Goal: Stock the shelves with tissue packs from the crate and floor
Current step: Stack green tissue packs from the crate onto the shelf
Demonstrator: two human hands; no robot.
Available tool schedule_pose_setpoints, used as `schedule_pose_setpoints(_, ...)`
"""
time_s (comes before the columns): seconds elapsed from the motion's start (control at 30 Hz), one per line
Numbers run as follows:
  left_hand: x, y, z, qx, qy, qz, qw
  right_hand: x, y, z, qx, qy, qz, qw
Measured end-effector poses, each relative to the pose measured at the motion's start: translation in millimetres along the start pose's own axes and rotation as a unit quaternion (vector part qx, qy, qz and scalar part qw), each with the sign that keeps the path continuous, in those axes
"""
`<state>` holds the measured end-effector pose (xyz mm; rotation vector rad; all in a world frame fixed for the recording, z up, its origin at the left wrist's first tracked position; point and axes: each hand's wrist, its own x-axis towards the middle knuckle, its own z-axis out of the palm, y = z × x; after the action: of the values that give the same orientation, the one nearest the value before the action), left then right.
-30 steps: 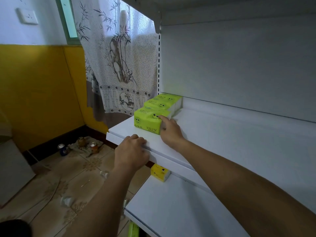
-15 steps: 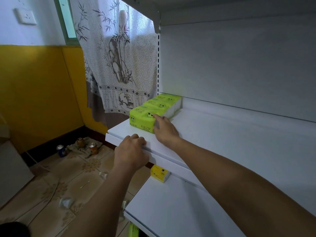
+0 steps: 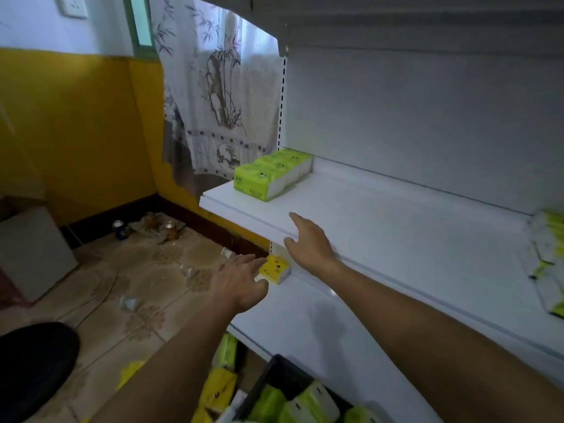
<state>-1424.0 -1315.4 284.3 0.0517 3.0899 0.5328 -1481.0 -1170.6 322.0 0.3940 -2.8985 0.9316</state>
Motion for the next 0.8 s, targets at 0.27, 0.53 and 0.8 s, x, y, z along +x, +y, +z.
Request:
schedule_pose_setpoints(0.27,-102.1,-6.9,93.2,-0.043,-0.092,-0.07,0.992,-125.0,37.7,43.5,0.03,-0.009,-0.006,0.999)
schedule_pose_setpoints(0.53,-144.2,-42.6,182.3,-0.107,-0.205,-0.188,0.954,-186.9,113.6,144.9,0.111,-0.126,0.191,0.967)
schedule_pose_setpoints(0.8,-151.4,-71.4,249.1,-0.179,-0.238,-0.241,0.924,-211.1,144.0,233.8,0.135,-0.248,0.288,0.915)
